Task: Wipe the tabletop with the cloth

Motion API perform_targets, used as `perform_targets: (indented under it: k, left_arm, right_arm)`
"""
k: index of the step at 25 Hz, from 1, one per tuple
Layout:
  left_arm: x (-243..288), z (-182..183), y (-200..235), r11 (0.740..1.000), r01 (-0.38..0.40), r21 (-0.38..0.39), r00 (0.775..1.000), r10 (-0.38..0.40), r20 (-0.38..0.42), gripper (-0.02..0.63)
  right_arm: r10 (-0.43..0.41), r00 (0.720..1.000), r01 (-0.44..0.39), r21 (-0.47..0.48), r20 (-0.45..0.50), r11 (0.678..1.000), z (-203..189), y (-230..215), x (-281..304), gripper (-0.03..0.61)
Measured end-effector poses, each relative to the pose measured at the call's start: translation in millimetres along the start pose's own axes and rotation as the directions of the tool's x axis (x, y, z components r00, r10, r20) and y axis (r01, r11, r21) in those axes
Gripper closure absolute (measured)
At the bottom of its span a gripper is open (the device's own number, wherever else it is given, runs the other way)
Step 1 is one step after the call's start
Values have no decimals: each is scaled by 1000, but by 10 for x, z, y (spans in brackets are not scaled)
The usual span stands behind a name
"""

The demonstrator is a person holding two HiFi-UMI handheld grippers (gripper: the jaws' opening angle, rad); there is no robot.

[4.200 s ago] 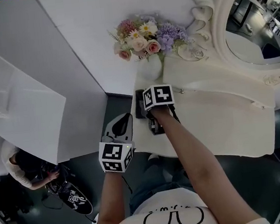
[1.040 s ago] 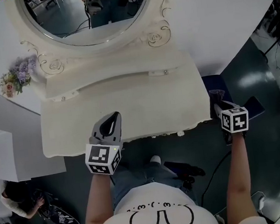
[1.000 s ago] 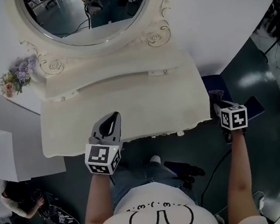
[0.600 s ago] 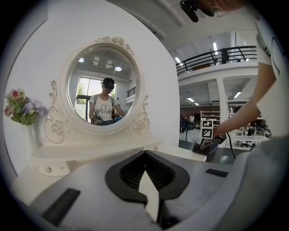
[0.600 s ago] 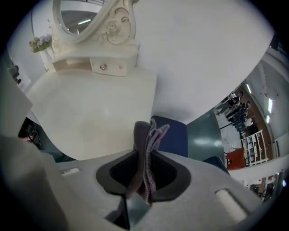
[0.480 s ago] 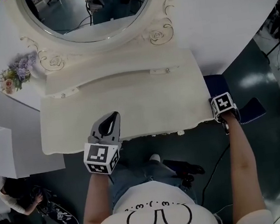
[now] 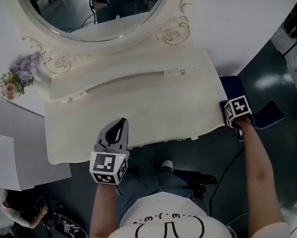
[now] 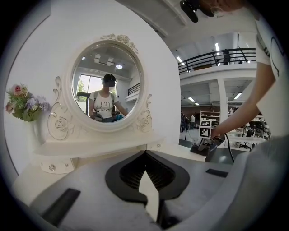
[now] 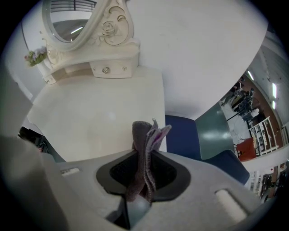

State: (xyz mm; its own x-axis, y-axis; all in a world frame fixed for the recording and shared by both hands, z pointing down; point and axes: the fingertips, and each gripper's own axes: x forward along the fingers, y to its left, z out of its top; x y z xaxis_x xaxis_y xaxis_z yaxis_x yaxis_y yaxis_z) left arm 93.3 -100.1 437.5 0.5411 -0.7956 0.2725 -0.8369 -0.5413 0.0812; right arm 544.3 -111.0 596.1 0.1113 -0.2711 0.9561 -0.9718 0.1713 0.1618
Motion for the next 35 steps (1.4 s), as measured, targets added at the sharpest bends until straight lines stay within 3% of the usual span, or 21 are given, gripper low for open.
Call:
perform_targets:
  k: [24,35]
  left_arm:
    - [-662,67,988,1000,22,9,1000,-23,12,615]
    - [-878,-27,1230,999,40,-8,999,-40,11,615]
  right_arm:
    - [80,997,-80,33,15,996,224,1530,-176,495]
    - [113,993,-115,27,42,993,362,2360,-267,495]
